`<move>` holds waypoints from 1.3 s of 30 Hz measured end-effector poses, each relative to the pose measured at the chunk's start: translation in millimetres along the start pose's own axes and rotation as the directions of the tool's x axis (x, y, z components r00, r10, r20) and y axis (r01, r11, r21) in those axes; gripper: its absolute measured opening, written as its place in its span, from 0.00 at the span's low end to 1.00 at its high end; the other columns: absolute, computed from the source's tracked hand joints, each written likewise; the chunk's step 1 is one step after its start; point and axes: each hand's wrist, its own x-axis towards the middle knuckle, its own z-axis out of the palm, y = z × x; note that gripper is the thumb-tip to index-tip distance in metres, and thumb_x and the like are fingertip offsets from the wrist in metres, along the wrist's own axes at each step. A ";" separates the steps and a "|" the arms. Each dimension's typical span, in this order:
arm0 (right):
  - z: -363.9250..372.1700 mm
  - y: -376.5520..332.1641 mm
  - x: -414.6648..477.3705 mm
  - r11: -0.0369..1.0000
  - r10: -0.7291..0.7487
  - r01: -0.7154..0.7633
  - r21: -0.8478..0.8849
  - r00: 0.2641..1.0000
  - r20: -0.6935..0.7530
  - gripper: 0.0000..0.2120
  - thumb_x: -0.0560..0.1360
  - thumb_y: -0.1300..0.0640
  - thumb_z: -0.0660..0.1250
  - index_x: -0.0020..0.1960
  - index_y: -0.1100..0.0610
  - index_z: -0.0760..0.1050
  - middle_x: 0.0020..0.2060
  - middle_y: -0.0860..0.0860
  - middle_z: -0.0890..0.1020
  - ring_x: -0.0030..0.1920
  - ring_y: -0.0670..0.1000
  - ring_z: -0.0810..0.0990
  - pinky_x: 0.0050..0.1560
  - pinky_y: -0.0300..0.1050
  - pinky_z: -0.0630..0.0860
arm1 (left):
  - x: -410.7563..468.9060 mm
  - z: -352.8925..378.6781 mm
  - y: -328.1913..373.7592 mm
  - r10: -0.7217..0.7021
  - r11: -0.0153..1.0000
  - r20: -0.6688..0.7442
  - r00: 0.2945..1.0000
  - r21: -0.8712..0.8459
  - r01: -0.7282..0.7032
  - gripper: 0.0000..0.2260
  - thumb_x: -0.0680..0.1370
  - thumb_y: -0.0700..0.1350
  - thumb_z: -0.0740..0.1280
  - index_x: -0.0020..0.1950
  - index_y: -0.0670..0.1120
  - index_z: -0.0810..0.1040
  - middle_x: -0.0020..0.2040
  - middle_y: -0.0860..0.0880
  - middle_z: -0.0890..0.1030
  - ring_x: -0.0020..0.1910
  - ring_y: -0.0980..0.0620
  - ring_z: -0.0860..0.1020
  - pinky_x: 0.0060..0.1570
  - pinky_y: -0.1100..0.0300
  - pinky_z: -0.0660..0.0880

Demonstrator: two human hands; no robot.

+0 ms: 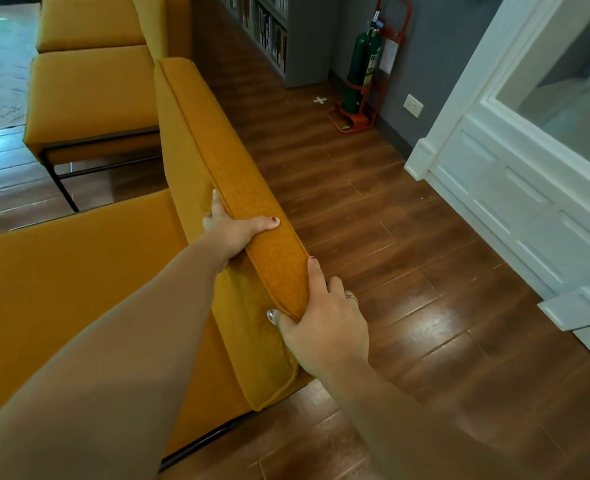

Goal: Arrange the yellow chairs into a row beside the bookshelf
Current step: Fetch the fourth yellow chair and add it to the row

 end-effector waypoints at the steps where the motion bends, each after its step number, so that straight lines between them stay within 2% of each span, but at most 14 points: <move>1: 0.2 -4.6 6.6 1.000 0.002 -0.002 0.001 1.000 -0.004 0.45 0.72 0.32 0.61 0.77 0.46 0.40 0.68 0.52 0.64 0.67 0.57 0.66 0.60 0.49 0.70 | 6.2 -3.4 3.2 -0.001 1.000 0.002 1.000 -0.003 0.001 0.57 0.64 0.58 0.78 0.77 0.61 0.37 0.78 0.47 0.52 0.74 0.40 0.59 0.66 0.39 0.63; 5: 0.8 -23.5 33.5 1.000 0.003 -0.002 0.012 1.000 -0.022 0.45 0.72 0.32 0.61 0.77 0.47 0.40 0.67 0.51 0.65 0.67 0.56 0.66 0.60 0.49 0.70 | 33.9 -20.9 16.9 0.001 1.000 0.009 1.000 0.011 -0.001 0.57 0.65 0.58 0.78 0.77 0.61 0.37 0.78 0.47 0.50 0.74 0.39 0.58 0.67 0.39 0.63; 11: 7.2 -52.0 71.2 1.000 -0.003 0.004 0.009 0.999 -0.048 0.44 0.72 0.32 0.60 0.77 0.47 0.40 0.67 0.51 0.65 0.66 0.57 0.66 0.59 0.50 0.71 | 75.8 -51.4 36.1 -0.026 0.999 0.041 0.999 0.049 0.024 0.56 0.66 0.59 0.77 0.76 0.63 0.35 0.79 0.47 0.49 0.75 0.37 0.57 0.67 0.33 0.62; 22: 11.9 -96.5 126.5 1.000 0.024 -0.024 0.007 0.999 -0.037 0.44 0.73 0.33 0.60 0.78 0.47 0.40 0.68 0.53 0.64 0.68 0.58 0.65 0.60 0.51 0.71 | 132.3 -83.7 59.4 -0.002 0.999 0.054 0.999 0.040 0.000 0.56 0.66 0.58 0.77 0.76 0.61 0.35 0.78 0.46 0.52 0.74 0.37 0.59 0.66 0.32 0.63; 39: 13.2 -129.3 180.1 0.999 0.049 -0.049 -0.005 0.998 -0.048 0.44 0.73 0.33 0.61 0.78 0.46 0.38 0.70 0.53 0.63 0.70 0.60 0.63 0.62 0.51 0.70 | 185.6 -106.4 83.9 -0.002 1.000 0.053 0.999 -0.011 0.002 0.55 0.67 0.56 0.77 0.77 0.61 0.37 0.78 0.47 0.51 0.74 0.38 0.58 0.67 0.32 0.62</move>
